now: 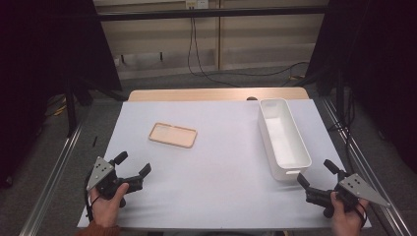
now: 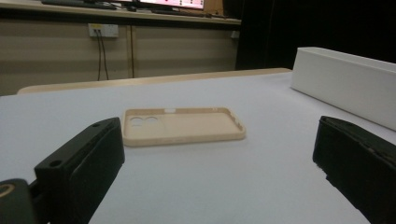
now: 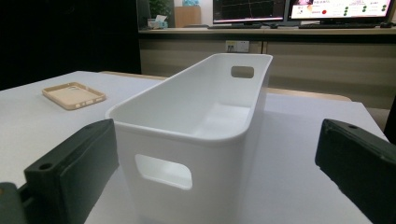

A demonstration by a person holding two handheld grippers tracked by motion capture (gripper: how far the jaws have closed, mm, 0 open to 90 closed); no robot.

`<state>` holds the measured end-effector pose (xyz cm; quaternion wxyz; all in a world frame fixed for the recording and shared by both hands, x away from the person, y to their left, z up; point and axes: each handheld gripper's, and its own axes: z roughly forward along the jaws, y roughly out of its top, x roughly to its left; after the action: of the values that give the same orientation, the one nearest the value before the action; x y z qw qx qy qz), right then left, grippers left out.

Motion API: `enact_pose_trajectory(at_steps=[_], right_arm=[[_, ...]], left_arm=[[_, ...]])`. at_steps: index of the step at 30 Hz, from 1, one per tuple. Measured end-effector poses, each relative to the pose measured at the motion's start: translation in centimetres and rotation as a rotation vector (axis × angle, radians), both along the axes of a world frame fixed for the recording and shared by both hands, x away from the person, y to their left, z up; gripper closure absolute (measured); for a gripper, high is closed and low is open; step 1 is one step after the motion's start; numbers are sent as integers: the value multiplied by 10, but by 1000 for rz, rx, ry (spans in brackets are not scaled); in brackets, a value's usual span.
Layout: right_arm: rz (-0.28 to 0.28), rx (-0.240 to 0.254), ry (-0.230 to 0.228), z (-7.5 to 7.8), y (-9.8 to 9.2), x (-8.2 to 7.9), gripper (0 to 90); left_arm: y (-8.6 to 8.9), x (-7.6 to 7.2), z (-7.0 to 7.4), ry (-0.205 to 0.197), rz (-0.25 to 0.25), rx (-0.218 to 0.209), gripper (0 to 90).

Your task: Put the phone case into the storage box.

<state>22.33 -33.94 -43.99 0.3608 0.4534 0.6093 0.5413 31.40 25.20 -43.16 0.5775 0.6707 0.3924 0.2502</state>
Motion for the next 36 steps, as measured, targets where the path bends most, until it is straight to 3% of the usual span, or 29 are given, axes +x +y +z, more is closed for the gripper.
enact_pose_trajectory(at_steps=[3,15,17,24,26,30,36], right_arm=[[-8,-7,-1,0,0,-1,0],[7,8,8,-1,0,-2,0],[7,7,5,-1,1,-2,0],[11,5,5,0,1,-2,0],[12,7,9,-1,1,-2,0],[11,3,9,-1,1,-2,0],[13,2,10,-1,2,-2,0]], left_arm=[[0,1,1,0,11,8,21],[-7,6,2,31,-33,2,19],[-10,7,1,43,-61,-9,20],[-21,13,6,5,-93,0,32],[-24,15,6,11,-109,-17,32],[-30,20,7,21,-112,-1,32],[-40,32,7,31,-135,-10,33]])
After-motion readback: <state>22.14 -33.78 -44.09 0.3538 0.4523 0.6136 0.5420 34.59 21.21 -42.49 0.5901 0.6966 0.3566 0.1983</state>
